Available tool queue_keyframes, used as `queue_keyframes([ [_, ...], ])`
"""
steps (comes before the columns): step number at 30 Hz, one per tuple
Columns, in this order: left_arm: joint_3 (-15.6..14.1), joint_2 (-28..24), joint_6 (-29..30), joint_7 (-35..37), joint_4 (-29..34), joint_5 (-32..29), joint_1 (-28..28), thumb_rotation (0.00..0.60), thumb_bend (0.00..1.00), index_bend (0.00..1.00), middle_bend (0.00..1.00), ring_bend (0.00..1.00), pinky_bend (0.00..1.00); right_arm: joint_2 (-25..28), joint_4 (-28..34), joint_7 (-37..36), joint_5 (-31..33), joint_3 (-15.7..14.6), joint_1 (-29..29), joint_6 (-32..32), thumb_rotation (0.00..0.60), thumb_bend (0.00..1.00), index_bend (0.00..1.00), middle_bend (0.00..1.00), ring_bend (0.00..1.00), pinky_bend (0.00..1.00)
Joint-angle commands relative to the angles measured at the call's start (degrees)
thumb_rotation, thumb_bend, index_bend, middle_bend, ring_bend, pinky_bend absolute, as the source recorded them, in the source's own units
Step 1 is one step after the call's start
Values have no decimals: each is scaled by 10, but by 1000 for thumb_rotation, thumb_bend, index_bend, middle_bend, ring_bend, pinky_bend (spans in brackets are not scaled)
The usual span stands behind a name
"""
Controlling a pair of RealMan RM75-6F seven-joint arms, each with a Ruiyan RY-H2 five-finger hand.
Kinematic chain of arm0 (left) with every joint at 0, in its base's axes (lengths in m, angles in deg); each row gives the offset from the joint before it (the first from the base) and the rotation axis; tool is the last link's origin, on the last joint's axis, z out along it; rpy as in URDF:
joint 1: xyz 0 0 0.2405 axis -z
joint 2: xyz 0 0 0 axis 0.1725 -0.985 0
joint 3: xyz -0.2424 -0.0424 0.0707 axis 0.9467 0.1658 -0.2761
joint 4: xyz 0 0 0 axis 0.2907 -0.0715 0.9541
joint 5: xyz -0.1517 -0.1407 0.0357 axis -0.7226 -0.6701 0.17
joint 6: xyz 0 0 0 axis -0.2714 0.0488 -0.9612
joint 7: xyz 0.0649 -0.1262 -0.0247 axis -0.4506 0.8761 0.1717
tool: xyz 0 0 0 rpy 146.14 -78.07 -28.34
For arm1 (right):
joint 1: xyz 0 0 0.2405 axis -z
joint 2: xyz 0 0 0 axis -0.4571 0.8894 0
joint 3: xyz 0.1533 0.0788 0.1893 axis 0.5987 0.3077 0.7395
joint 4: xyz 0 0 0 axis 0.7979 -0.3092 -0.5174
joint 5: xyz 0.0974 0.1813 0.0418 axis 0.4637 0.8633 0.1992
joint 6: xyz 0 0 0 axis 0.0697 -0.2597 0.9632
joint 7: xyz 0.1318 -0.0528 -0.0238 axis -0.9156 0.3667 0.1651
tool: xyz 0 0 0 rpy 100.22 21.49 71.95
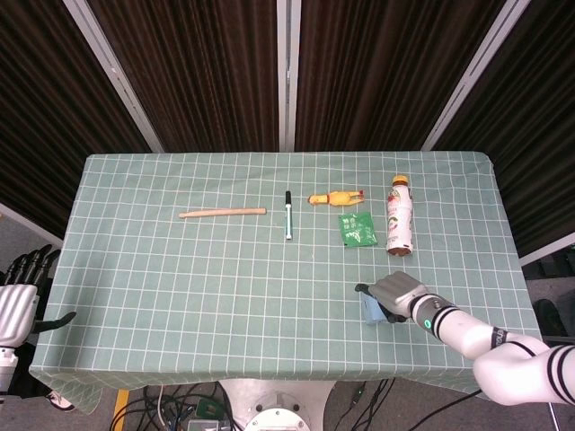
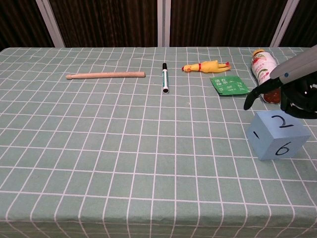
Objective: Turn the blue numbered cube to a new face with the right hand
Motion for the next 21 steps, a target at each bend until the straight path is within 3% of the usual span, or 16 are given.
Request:
queue_keyframes([
  [1, 0, -2, 2, -6, 7, 2, 0, 600, 20, 27, 0, 0, 0, 60, 25, 30, -65, -14, 101, 137, 600, 1000, 98, 989, 865, 785],
  [4, 2, -3, 7, -18, 19, 4, 0, 600, 20, 27, 0, 0, 0, 77, 18, 46, -90, -31, 193, 235, 600, 1000, 141, 989, 865, 785],
  [10, 3, 2, 18, -50, 53, 8, -2, 600, 20, 27, 0, 0, 0, 64, -78, -43, -200, -34, 397, 382, 600, 995, 225, 971, 827, 763],
  [12, 3, 3, 19, -64, 64, 11, 0, 600, 20, 27, 0, 0, 0, 29, -133, -59, -238, -24, 481, 462, 600, 838, 216, 845, 700, 670],
  [14, 3, 2, 18, -74, 73, 12, 1, 600, 20, 27, 0, 0, 0, -15, -188, -62, -254, -9, 554, 524, 600, 420, 85, 507, 402, 469],
  [15, 3, 1, 17, -78, 76, 12, 1, 600, 20, 27, 0, 0, 0, -34, -210, -66, -255, 0, 581, 546, 600, 293, 40, 366, 280, 394],
  [16, 2, 0, 17, -81, 79, 13, 1, 600, 20, 27, 0, 0, 0, -53, -231, -72, -254, 12, 607, 568, 600, 138, 0, 154, 109, 261],
  [18, 2, -2, 19, -87, 84, 15, 1, 600, 20, 27, 0, 0, 0, -106, -292, -81, -252, 54, 663, 635, 600, 28, 0, 6, 0, 93],
  [21, 2, -4, 25, -88, 89, 17, -1, 600, 20, 27, 0, 0, 0, -170, -376, -100, -254, 105, 714, 692, 600, 0, 0, 0, 0, 0],
])
